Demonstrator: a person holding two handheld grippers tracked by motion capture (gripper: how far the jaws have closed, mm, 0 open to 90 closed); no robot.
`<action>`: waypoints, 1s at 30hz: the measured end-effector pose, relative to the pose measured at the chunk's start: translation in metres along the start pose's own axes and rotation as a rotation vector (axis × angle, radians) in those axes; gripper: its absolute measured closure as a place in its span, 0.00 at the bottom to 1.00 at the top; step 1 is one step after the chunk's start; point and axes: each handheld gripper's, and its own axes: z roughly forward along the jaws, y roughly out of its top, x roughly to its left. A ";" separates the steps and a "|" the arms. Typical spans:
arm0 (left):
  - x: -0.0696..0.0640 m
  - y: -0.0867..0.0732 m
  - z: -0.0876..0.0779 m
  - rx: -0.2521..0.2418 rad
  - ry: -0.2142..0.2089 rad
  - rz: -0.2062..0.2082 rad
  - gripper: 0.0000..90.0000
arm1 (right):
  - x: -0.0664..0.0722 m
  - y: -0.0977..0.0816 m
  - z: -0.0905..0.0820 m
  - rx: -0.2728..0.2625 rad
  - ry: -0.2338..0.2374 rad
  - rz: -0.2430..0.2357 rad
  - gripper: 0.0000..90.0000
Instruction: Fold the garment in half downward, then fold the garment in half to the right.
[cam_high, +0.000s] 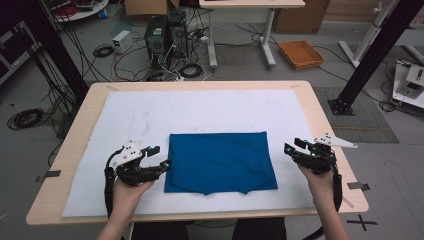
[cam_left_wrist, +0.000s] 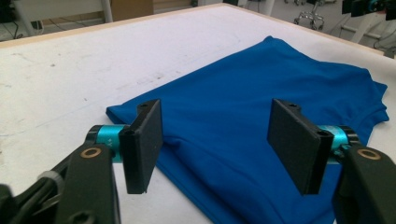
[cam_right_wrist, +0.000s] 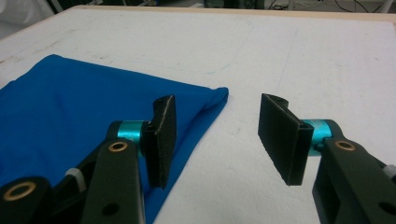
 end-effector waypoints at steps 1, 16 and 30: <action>0.000 0.000 0.001 0.001 -0.009 0.000 0.37 | 0.000 0.000 0.000 -0.001 -0.001 0.004 0.52; 0.005 0.000 -0.008 0.010 0.066 -0.002 0.31 | 0.001 0.001 0.004 0.001 0.005 0.001 0.52; 0.006 -0.005 -0.004 0.068 0.054 -0.091 0.34 | 0.000 0.000 0.005 0.003 0.005 -0.001 0.51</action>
